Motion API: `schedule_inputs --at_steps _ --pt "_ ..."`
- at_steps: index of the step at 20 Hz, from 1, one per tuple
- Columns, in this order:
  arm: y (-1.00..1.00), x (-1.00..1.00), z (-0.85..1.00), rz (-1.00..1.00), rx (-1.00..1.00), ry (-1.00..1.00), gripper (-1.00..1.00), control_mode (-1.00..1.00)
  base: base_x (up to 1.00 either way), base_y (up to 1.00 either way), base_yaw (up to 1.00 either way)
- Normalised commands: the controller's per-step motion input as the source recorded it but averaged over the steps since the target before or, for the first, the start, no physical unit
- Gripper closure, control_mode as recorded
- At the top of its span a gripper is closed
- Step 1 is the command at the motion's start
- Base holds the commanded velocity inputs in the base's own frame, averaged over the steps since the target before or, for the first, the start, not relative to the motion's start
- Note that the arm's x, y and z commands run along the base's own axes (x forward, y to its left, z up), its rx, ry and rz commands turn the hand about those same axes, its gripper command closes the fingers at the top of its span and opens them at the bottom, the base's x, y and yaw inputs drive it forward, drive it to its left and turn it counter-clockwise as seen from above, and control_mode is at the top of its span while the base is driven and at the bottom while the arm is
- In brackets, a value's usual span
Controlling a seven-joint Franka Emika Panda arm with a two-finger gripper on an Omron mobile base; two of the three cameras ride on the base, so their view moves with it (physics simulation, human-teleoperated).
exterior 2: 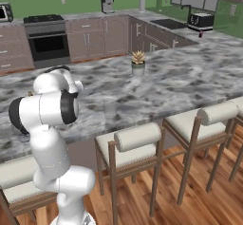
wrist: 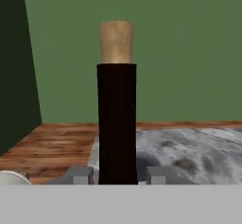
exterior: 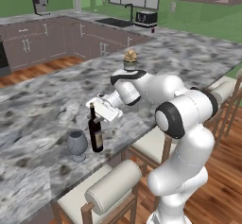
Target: There is a wine glass and glass cup on the dining counter. Place the wine bottle next to the wine glass and the juice bottle next to the glass cup.
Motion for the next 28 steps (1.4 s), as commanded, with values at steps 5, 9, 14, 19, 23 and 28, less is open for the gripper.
schedule_inputs --at_steps 5,9,14,19,23,28 --pt "0.0 -0.01 -0.21 0.03 0.01 -0.08 -1.0 -1.0 0.0 0.0 0.0" --pt "-0.04 0.0 -0.24 0.01 0.04 -0.01 -1.0 -1.0 0.0 0.0 0.0" --pt "0.0 0.0 -0.17 0.0 0.02 0.0 -1.0 -1.0 0.0 0.0 0.0" --pt "-0.09 0.0 -0.12 0.0 0.04 0.0 -1.0 -1.0 0.0 0.0 0.0" --pt "-0.13 0.01 -0.11 0.0 0.04 0.0 -1.0 -1.0 0.0 0.0 0.0" --pt "-0.17 0.06 -0.11 0.0 0.06 0.0 -1.0 -1.0 0.0 0.0 0.0"
